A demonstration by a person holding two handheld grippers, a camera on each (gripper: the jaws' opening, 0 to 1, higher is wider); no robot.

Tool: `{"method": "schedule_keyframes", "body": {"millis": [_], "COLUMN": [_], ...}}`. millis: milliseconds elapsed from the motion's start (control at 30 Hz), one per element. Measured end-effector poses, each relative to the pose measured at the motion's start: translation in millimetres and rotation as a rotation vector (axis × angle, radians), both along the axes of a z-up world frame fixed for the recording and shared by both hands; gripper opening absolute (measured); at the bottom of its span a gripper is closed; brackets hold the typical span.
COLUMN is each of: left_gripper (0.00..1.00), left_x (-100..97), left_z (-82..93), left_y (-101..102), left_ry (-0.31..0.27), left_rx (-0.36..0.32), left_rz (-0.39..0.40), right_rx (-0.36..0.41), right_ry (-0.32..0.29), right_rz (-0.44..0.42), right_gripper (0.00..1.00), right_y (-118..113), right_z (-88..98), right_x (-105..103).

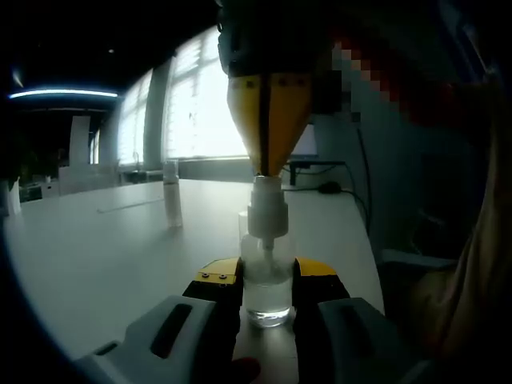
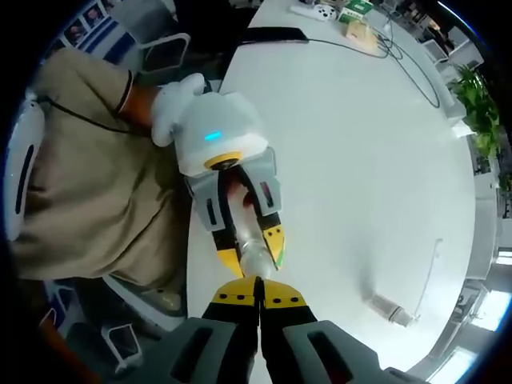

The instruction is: Clamp pump bottle remove cover press pump head put on cover

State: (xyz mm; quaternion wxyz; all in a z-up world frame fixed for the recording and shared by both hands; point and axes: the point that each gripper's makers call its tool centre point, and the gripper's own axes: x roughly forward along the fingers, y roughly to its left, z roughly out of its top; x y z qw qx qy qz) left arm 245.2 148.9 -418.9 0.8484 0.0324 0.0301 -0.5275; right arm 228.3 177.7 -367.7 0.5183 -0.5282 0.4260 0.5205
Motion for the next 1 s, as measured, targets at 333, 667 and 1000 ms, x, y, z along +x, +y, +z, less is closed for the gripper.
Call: {"method": "schedule_keyframes", "body": {"millis": [333, 667, 1000], "left_gripper": [0.15, 0.15, 0.15], "left_x": [0.2, -0.1, 0.8], "left_z": [0.0, 0.0, -0.6], "left_y": [-0.5, 0.0, 1.3], "left_ry": [0.001, 0.0, 0.001], "left_rx": [0.0, 0.0, 0.0], "left_rz": [-0.001, -0.001, -0.001], "right_rx": [0.005, 0.013, 0.017], "right_ry": [-0.001, -0.009, -0.001], "right_rz": [0.002, 0.019, 0.022], "right_gripper": [0.0, 0.0, 0.0], "right_y": [-0.3, -0.5, 0.3], "right_z": [-0.1, 5.2, 6.3], "right_x": [0.5, 0.7, 0.8]}}
